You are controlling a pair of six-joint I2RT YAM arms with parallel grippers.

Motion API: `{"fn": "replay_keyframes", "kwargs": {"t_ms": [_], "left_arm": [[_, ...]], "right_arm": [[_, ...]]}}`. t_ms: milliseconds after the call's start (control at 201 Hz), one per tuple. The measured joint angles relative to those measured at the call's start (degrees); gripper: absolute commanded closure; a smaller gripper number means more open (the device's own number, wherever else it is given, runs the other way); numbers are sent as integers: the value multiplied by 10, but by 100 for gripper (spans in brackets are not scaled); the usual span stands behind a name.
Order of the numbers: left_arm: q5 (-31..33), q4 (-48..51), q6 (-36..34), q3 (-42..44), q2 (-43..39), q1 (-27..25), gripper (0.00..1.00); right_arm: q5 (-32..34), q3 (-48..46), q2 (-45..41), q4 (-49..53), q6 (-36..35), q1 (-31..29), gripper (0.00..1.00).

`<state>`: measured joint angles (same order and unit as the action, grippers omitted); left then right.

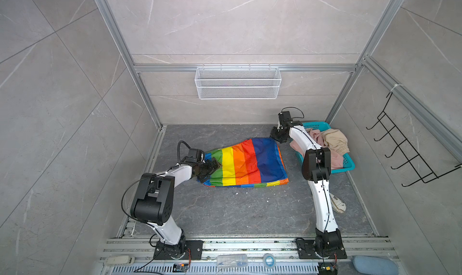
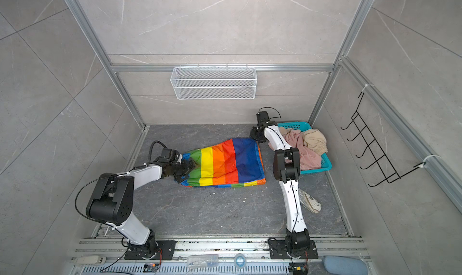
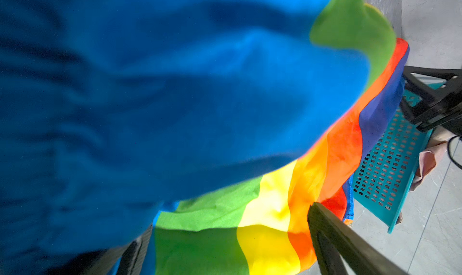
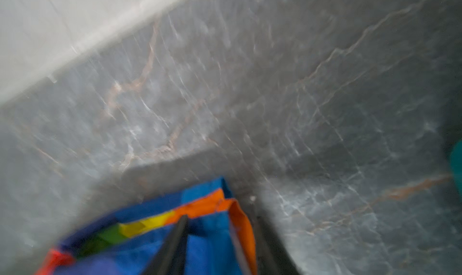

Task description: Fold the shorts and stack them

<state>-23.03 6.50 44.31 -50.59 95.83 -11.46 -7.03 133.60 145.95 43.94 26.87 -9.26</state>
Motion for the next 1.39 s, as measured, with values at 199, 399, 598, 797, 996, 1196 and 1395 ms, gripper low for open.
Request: {"fn": "replay_keyframes", "kwargs": {"t_ms": [199,399,598,797,996,1196,1395], "left_arm": [[7,23,2,-26,-5,0,0],[10,21,15,-84,-19,0,1],[1,-13,38,-111,19,0,1],[7,-30,56,-82,60,0,1],[13,-34,56,-71,60,7,0],[19,-30,47,-73,64,12,1],[29,-5,7,-88,58,12,1]], "right_arm": [[-2,-16,-48,18,-14,-4,13],[-22,-225,-267,-32,-20,-32,1],[-72,-462,-431,-137,8,-103,1],[-104,-616,-436,-195,32,-133,1],[-121,-727,-441,-237,41,-108,1],[-132,-801,-498,-262,37,-53,1],[-129,-814,-553,-245,22,-51,1]]}}
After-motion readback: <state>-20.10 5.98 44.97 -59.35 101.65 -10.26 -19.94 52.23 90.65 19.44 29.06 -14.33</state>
